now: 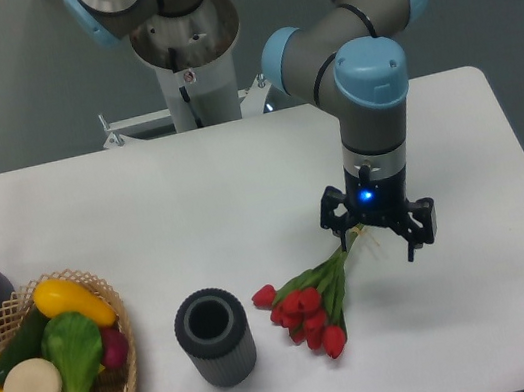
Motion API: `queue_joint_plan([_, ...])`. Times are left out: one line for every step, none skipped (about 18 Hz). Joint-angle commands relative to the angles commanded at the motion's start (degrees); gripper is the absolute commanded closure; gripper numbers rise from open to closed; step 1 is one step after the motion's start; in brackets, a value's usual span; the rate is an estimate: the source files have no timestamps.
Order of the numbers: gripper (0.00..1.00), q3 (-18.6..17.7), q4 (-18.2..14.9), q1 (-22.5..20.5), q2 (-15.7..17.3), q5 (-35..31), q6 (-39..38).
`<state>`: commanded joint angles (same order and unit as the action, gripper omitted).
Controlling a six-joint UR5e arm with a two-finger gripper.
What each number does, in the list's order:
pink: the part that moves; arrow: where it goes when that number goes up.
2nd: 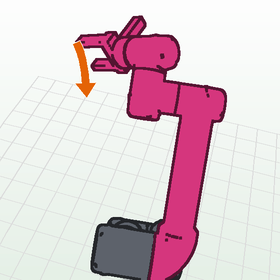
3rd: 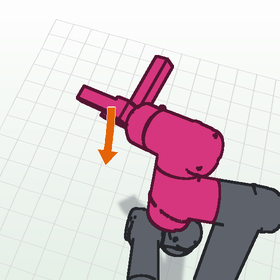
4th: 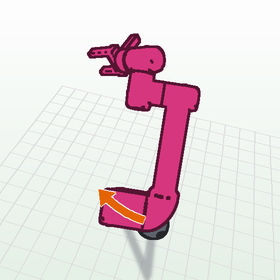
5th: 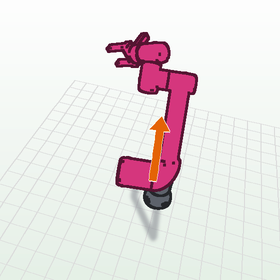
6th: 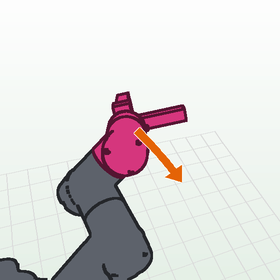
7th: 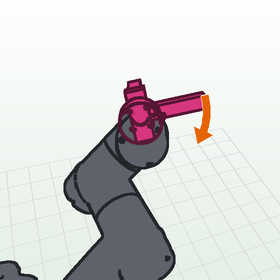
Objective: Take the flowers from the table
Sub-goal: 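Lower the open gripper down onto the tulip stems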
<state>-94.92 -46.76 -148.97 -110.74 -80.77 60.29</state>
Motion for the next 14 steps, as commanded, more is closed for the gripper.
queue_joint_plan([0.00, 0.0, 0.0, 0.0, 0.0, -0.1, 0.1])
queue_joint_plan([0.00, 0.0, -0.1, 0.1, -0.1, -0.3, 0.1])
queue_joint_plan([0.00, -0.2, 0.1, 0.1, -0.1, -0.4, 0.1])
queue_joint_plan([0.00, -0.3, 0.2, 0.1, 0.1, -0.4, 0.1])
queue_joint_plan([0.00, -0.4, 0.2, 0.1, 0.0, -0.4, 0.1])
queue_joint_plan([0.00, -0.5, 0.2, 0.3, 0.0, -0.5, 0.1])
queue_joint_plan([0.00, -1.8, 0.6, 0.4, 0.0, -0.6, 0.0])
queue_joint_plan([0.00, -2.6, 1.2, 0.4, 0.0, -0.5, 0.0])
queue_joint_plan([0.00, -3.1, 1.4, 0.4, -0.3, -0.3, 0.0])
queue_joint_plan([0.00, -3.4, 1.5, 0.5, -0.5, -0.4, 0.0])
queue_joint_plan([0.00, -3.6, 1.5, 0.6, -1.0, -0.4, -0.1])
queue_joint_plan([0.00, -3.7, 1.5, 1.0, -1.2, -0.4, -0.1])
queue_joint_plan([0.00, -4.0, 1.4, 1.6, -1.5, -0.4, 0.0])
queue_joint_plan([0.00, -4.2, 1.4, 1.8, -1.8, -0.4, 0.1])
